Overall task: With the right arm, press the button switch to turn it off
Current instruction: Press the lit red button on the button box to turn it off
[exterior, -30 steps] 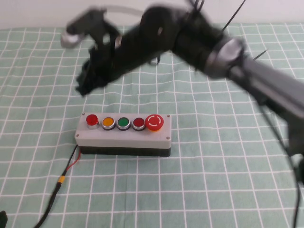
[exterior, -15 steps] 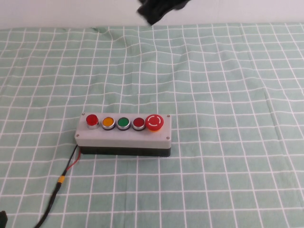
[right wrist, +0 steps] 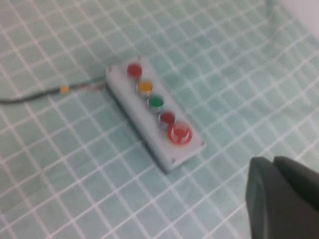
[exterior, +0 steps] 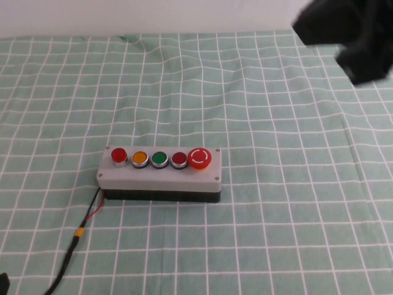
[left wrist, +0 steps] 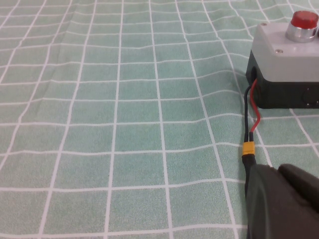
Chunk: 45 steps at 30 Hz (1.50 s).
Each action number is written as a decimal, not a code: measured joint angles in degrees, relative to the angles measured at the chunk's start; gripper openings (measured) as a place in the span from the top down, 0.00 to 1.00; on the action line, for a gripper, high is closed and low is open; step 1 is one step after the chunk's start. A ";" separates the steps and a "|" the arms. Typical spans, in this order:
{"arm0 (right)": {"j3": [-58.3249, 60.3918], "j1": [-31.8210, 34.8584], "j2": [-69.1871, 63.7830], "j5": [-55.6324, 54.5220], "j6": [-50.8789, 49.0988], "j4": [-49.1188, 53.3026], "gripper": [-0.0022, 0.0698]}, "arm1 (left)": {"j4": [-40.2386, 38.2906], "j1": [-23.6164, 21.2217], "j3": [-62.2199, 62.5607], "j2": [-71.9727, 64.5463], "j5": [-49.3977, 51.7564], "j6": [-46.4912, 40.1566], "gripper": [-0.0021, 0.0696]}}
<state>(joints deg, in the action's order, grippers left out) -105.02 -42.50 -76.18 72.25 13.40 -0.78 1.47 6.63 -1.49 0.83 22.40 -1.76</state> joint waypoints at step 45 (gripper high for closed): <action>95.04 11.13 72.13 -50.69 -11.57 -0.28 0.99 | 0.00 0.00 0.00 0.00 0.00 0.00 0.98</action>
<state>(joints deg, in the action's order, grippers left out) -9.99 -31.37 -4.04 21.56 1.83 -1.06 1.47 6.63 -1.49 0.83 22.40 -1.76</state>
